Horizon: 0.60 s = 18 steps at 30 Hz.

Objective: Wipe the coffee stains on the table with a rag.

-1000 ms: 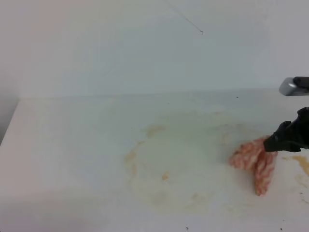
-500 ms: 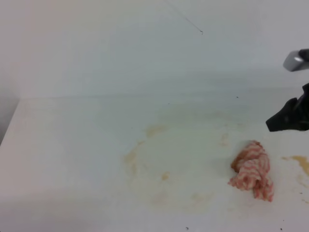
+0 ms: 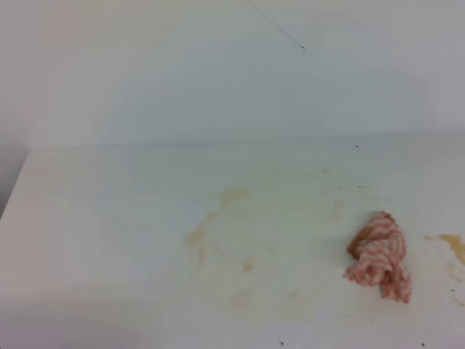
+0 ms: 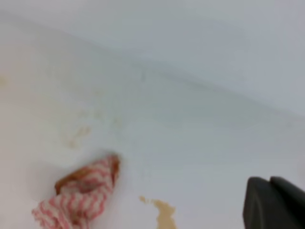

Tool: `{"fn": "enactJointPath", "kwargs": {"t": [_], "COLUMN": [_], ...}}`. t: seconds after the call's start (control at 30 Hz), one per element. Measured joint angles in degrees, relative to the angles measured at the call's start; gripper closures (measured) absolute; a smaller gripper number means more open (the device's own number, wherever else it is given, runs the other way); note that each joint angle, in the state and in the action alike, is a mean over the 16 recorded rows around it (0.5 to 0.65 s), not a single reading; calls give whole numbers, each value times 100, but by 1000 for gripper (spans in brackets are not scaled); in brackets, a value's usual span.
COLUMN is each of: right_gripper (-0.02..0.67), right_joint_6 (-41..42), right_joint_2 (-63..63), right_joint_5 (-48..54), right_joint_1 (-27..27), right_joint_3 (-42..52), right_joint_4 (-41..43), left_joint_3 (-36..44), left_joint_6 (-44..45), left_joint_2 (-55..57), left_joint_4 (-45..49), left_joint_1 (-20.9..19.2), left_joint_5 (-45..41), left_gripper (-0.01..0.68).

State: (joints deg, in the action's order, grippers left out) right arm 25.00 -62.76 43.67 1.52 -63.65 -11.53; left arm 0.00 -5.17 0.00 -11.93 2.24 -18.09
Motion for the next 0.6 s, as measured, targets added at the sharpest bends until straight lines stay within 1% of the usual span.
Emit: {"fn": "enactJointPath", "kwargs": {"t": [0.1, 0.17, 0.33, 0.6], "right_gripper": [644, 644, 645, 647], "right_joint_6": [-331, -462, -602, -680], "right_joint_2": [544, 827, 1248, 1395], "right_joint_5": [-212, -278, -227, 128], "right_joint_1": [0, 0, 0, 0], "right_joint_3": [285, 465, 786, 895], "right_joint_4": [292, 331, 155, -132], "left_joint_3": [0, 0, 0, 0], "left_joint_6": [0, 0, 0, 0], "left_joint_2": [0, 0, 0, 0], "left_joint_4": [0, 0, 0, 0], "left_joint_1": [0, 0, 0, 0], "left_joint_5": [0, 0, 0, 0], "left_gripper": [675, 675, 675, 675]}}
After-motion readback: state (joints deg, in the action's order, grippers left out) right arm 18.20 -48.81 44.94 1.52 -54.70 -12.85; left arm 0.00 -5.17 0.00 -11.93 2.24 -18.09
